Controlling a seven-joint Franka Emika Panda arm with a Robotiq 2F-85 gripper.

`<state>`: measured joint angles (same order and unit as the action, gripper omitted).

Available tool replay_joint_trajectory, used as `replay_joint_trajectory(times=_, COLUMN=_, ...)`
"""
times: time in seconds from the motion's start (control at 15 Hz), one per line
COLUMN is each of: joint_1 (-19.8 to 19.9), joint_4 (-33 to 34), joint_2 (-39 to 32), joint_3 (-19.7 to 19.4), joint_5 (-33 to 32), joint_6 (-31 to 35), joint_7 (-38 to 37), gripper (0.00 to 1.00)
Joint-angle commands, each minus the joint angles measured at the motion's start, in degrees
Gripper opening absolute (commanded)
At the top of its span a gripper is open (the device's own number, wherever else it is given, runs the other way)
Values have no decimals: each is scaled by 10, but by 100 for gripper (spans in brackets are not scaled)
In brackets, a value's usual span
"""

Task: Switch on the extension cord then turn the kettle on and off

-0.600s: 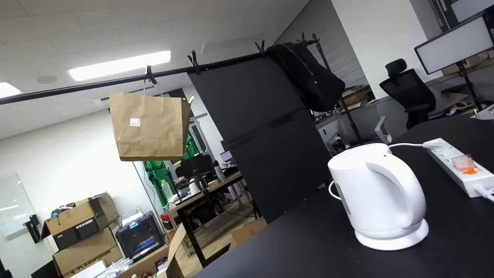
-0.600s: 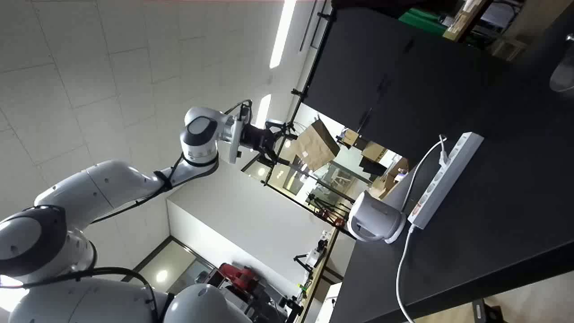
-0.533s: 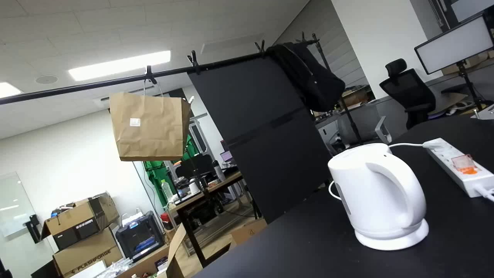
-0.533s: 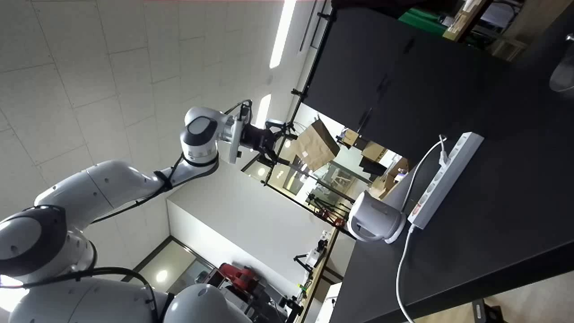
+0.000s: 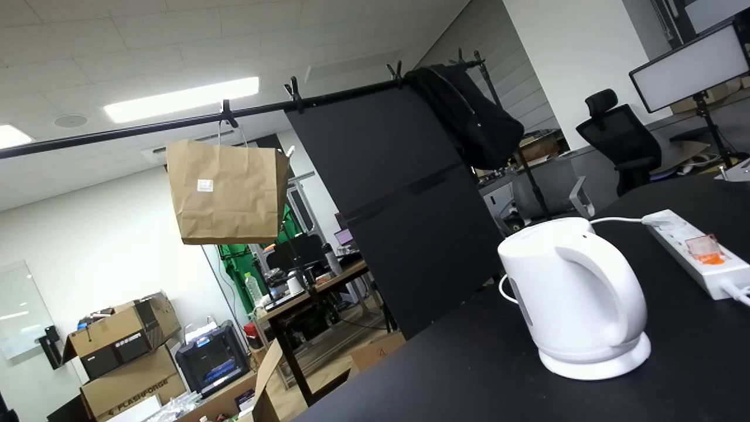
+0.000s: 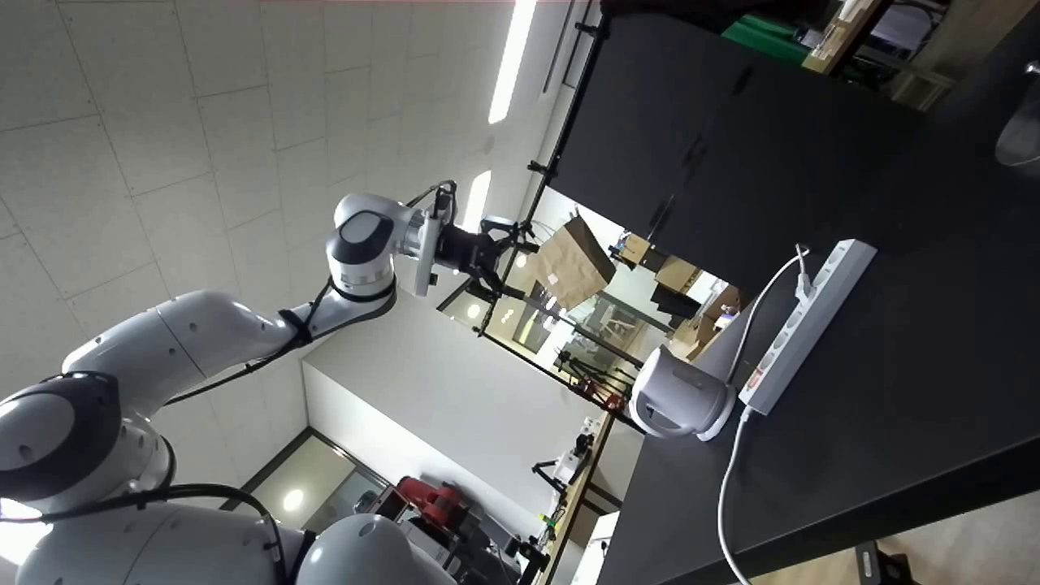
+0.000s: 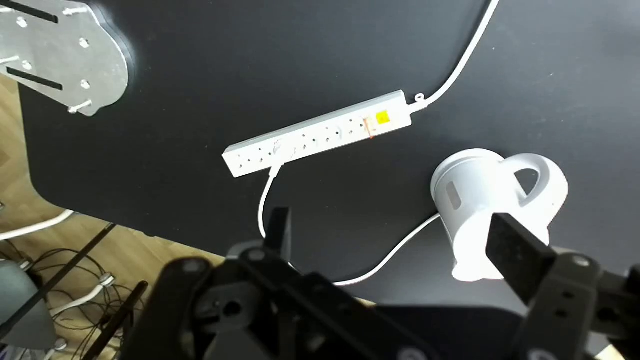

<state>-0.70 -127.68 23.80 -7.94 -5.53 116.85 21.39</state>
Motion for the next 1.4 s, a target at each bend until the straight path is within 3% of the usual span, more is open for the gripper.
replay_joint_trajectory(times=0.0, joint_1=5, joint_4=1, joint_2=-1, joint_3=4, joint_5=2, joint_6=-1, joint_7=2, gripper=100)
replay_joint_trajectory(times=0.27, joint_1=5, joint_4=1, joint_2=-1, joint_3=4, joint_5=2, joint_6=-1, joint_7=2, gripper=100)
replay_joint_trajectory(times=0.8, joint_1=-9, joint_4=-29, joint_2=-54, joint_3=5, joint_5=19, joint_6=104, joint_7=42, gripper=100)
replay_joint_trajectory(times=0.87, joint_1=-10, joint_4=-35, joint_2=-64, joint_3=6, joint_5=20, joint_6=118, joint_7=48, gripper=75)
replay_joint_trajectory(times=0.93, joint_1=-11, joint_4=-41, joint_2=-76, joint_3=8, joint_5=21, joint_6=132, joint_7=52, gripper=75)
replay_joint_trajectory(times=1.33, joint_1=-18, joint_4=-58, joint_2=-127, joint_3=13, joint_5=72, joint_6=171, joint_7=93, gripper=31)
